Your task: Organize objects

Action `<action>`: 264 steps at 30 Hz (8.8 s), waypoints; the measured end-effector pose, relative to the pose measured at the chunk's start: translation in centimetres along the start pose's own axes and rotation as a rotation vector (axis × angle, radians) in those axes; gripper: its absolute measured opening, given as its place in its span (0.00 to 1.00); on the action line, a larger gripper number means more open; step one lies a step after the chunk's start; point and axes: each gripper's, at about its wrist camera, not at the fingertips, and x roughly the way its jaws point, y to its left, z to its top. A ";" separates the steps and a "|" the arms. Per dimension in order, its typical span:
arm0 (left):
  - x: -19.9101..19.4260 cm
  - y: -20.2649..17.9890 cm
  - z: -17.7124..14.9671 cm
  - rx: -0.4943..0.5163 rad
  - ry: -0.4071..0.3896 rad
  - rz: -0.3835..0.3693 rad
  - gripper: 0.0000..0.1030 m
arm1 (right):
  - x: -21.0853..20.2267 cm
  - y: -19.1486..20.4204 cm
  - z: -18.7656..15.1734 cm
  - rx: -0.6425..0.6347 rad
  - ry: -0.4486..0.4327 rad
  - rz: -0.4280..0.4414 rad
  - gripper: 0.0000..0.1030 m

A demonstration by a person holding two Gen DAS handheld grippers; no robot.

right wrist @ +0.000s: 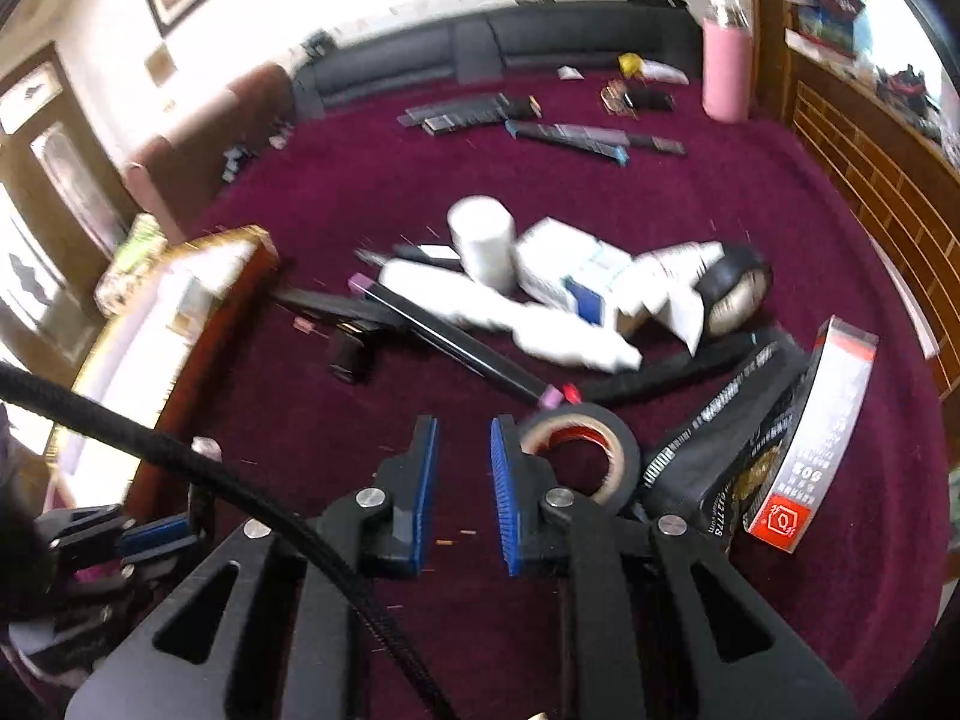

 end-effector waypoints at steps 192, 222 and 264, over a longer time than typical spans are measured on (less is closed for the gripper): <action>-3.8 4.9 11.4 -0.021 -0.123 0.142 0.60 | -5.4 4.6 3.6 0.036 -0.422 -0.078 1.00; 13.6 2.9 9.7 -0.168 0.337 -0.135 0.60 | -3.0 -6.4 -2.4 0.315 -0.258 0.021 1.00; 10.0 2.4 4.1 0.102 0.250 0.369 0.60 | -0.7 -3.9 -3.1 0.243 -0.148 0.061 1.00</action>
